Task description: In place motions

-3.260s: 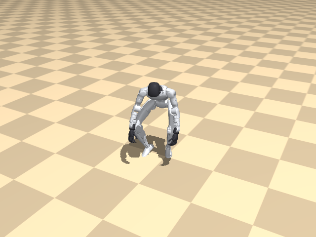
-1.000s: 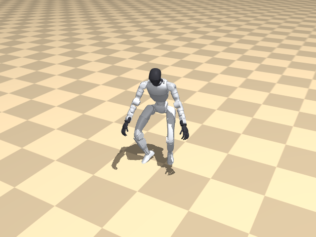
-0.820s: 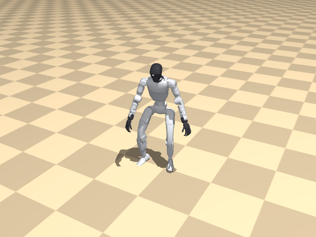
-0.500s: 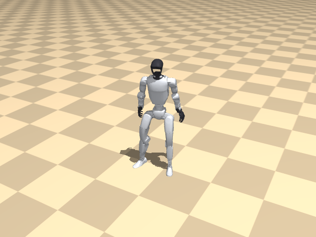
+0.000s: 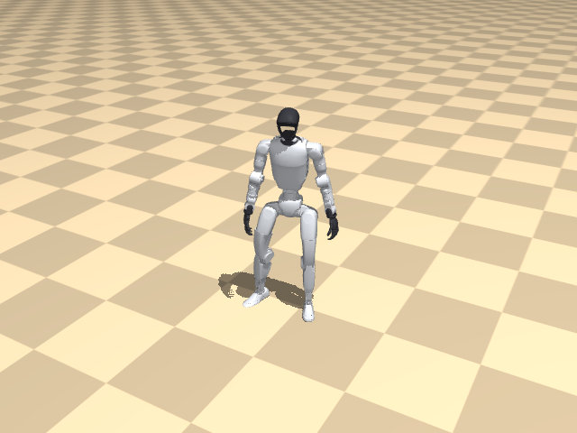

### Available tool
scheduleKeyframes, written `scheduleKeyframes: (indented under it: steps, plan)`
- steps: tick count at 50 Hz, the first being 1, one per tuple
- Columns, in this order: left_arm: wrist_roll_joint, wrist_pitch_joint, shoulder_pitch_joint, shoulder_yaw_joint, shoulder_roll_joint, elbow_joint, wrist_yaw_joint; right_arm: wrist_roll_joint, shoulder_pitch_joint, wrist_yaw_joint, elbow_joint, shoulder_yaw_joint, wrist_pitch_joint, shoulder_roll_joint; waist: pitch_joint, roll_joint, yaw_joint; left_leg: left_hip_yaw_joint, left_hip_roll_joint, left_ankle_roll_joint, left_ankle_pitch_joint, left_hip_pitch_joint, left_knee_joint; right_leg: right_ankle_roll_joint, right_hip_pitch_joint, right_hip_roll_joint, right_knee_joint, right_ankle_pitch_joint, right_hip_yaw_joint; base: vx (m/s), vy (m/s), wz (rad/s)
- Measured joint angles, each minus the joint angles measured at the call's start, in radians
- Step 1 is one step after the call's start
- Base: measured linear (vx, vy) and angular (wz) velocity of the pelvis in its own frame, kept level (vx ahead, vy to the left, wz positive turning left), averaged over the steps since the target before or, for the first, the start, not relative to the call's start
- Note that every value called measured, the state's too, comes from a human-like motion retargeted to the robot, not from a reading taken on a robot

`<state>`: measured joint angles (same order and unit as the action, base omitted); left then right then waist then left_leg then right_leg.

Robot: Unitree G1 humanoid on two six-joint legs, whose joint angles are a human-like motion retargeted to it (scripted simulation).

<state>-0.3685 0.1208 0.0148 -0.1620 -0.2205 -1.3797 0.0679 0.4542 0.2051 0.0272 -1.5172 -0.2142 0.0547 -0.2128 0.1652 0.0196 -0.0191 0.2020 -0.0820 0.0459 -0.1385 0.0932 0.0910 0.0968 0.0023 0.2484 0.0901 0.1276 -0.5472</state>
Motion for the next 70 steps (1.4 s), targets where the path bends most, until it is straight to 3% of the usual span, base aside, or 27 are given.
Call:
scheduleKeyframes:
  steps: [5,8,12,18,26,30,34,39,42,50,53,55,56,58,62,70]
  plan:
    - [0.059,0.005,0.26,0.002,-0.012,0.027,0.0,-0.105,0.22,0.045,0.095,0.008,0.025,-0.008,0.06,-0.022,-0.031,0.008,-0.035,-0.059,-0.114,0.204,0.275,0.121,-0.208,0.065,0.247,-0.024,0.07,-0.34,-0.03,-0.12]
    - [0.101,0.013,0.38,0.014,-0.044,0.058,-0.03,-0.1,0.336,0.061,0.127,0.015,0.033,-0.029,0.052,-0.031,-0.07,0.003,-0.084,-0.077,-0.18,0.374,0.472,0.163,-0.363,0.058,0.374,-0.039,0.114,-0.35,-0.07,-0.77]
    - [0.104,0.014,0.596,0.019,-0.125,0.074,-0.076,-0.081,0.521,0.089,0.17,0.03,0.057,-0.08,0.004,-0.041,-0.101,-0.006,-0.179,-0.096,-0.251,0.687,0.801,0.165,-0.651,0.022,0.599,-0.055,0.126,-0.4,-0.14,-0.64]
    - [0.083,0.011,0.846,0.091,-0.178,0.089,-0.088,-0.106,0.685,0.102,0.187,0.027,0.074,-0.206,-0.014,-0.086,-0.114,-0.032,-0.147,-0.177,-0.25,0.98,1.151,0.165,-0.924,0.103,0.936,-0.078,0.129,-0.13,-0.09,0.32]
    - [0.094,0.052,0.927,0.105,-0.22,0.136,-0.068,-0.117,0.762,0.078,0.243,0.053,0.112,-0.223,0.02,-0.088,-0.104,-0.043,-0.159,-0.264,-0.261,1.12,1.391,0.165,-1.051,0.15,1.178,-0.099,0.115,-0.03,-0.01,0.04]
    - [0.087,0.056,0.9,0.091,-0.22,0.122,-0.067,-0.092,0.736,0.08,0.259,0.058,0.125,-0.207,0.034,-0.086,-0.104,-0.042,-0.164,-0.273,-0.278,1.09,1.388,0.165,-1.025,0.15,1.172,-0.107,0.119,0.06,0.02,-0.12]
    - [0.077,0.051,0.834,0.07,-0.208,0.103,-0.063,-0.057,0.662,0.06,0.278,0.049,0.124,-0.184,0.034,-0.066,-0.103,-0.053,-0.162,-0.236,-0.271,1.007,1.259,0.165,-0.933,0.117,1.034,-0.091,0.123,0.06,0.04,-0.11]
    - [0.049,0.057,0.636,0.083,-0.179,0.1,-0.071,0.024,0.472,0.004,0.265,0.045,0.139,-0.134,0.026,-0.047,-0.084,-0.026,-0.12,-0.16,-0.215,0.767,0.9,0.165,-0.71,0.07,0.7,-0.026,0.161,0.14,0.11,0.09]
    - [0.007,0.046,0.48,0.091,-0.127,0.095,-0.037,0.055,0.336,-0.039,0.212,0.036,0.132,-0.102,0.022,-0.061,-0.058,0.013,-0.032,-0.122,-0.148,0.572,0.612,0.16,-0.553,0.105,0.49,-0.009,0.191,0.22,0.16,0.48]
    - [0.005,0.009,0.08,0.054,0.068,-0.102,0.081,0.118,-0.029,-0.141,-0.105,-0.044,0.081,-0.008,-0.048,0.001,-0.082,0.028,-0.025,0.042,0.033,0.121,-0.005,-0.013,-0.159,0.02,0.007,0.004,0.079,0.27,0.02,-0.01]
    - [-0.017,-0.035,-0.062,-0.022,0.106,-0.189,0.147,0.135,-0.208,-0.147,-0.183,-0.08,0.007,0.02,-0.156,0.022,-0.049,0.026,-0.008,0.051,0.07,0.057,-0.112,-0.041,-0.064,-0.027,-0.105,-0.013,-0.065,0.53,0.11,0.28]
    - [-0.023,-0.081,-0.115,-0.042,0.11,-0.22,0.178,0.095,-0.304,-0.108,-0.183,-0.106,-0.052,0.033,-0.216,0.01,-0.05,0.086,-0.005,0.06,0.056,0.049,-0.126,-0.028,-0.09,-0.016,-0.078,-0.019,-0.018,0.35,0.06,0.14]
    - [-0.022,-0.103,-0.136,-0.051,0.115,-0.223,0.182,0.067,-0.335,-0.076,-0.183,-0.119,-0.072,0.034,-0.23,0.005,-0.059,0.029,0.006,0.047,0.055,0.069,-0.11,-0.017,-0.113,-0.006,-0.054,-0.013,0.044,0.22,0.03,0.11]
    - [0.004,-0.124,-0.172,-0.07,0.133,-0.222,0.192,0.011,-0.379,-0.03,-0.183,-0.15,-0.085,0.042,-0.201,0.004,-0.053,-0.027,0.015,0.032,0.052,0.063,-0.08,-0.007,-0.089,0.002,-0.036,-0.002,0.047,0.08,0.01,0.26]
    - [0.075,-0.085,-0.193,-0.089,0.139,-0.203,0.159,-0.047,-0.378,-0.038,-0.183,-0.154,-0.017,0.041,-0.13,0.016,-0.034,0.006,0.01,0.025,0.043,-0.011,-0.088,-0.005,-0.013,-0.01,-0.039,0.001,0.001,-0.06,0.01,0.08]
    - [0.021,-0.08,-0.169,-0.065,0.102,-0.129,0.02,-0.005,-0.273,-0.002,-0.166,-0.137,0.033,0.006,-0.155,0.019,-0.023,-0.004,0.018,0.011,0.04,-0.037,-0.092,-0.017,0.011,-0.019,-0.055,0.01,-0.001,0.06,0.02,0.02]
